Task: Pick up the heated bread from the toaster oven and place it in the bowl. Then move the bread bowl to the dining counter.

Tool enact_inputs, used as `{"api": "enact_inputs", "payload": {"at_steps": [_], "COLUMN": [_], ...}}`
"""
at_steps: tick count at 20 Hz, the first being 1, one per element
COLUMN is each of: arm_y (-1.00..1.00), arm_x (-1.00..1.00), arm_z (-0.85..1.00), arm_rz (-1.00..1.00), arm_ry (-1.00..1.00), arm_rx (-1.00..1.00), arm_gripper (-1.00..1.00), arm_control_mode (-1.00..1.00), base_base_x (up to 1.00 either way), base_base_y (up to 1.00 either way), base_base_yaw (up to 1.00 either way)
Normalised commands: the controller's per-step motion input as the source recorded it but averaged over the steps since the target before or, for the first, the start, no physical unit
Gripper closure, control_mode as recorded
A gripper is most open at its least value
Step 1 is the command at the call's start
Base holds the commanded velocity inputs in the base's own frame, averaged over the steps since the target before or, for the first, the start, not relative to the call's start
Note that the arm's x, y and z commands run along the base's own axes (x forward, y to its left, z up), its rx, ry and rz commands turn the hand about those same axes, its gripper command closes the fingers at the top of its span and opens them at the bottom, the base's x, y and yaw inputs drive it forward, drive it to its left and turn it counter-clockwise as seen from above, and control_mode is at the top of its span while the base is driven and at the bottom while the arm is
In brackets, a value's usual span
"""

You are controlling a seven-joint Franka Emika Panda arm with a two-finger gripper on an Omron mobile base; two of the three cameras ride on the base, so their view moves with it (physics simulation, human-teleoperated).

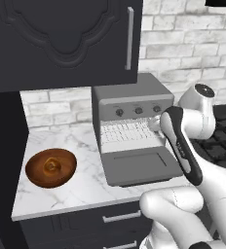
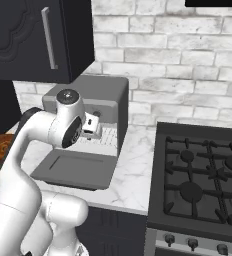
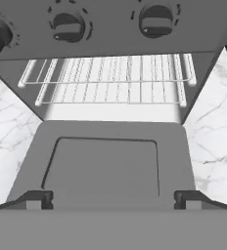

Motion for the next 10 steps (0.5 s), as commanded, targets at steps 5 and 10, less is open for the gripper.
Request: {"api": "enact_inputs", "payload": {"at_steps": [5, 10], "arm_y": [0.03, 0.06], "arm_x": [0.16, 0.16], "arm_z": [-0.18, 0.0], "arm_rz": [0.0, 0.0], "arm_ry": [-0.25, -0.26], "arm_rx": [0.11, 0.03], "arm_gripper": [-1.0, -1.0], "arm_control_mode": [-1.0, -1.0], "base_base_x": [0.0, 0.0], "base_base_y": [0.0, 0.0], "base_base_yaw": [0.0, 0.0]}}
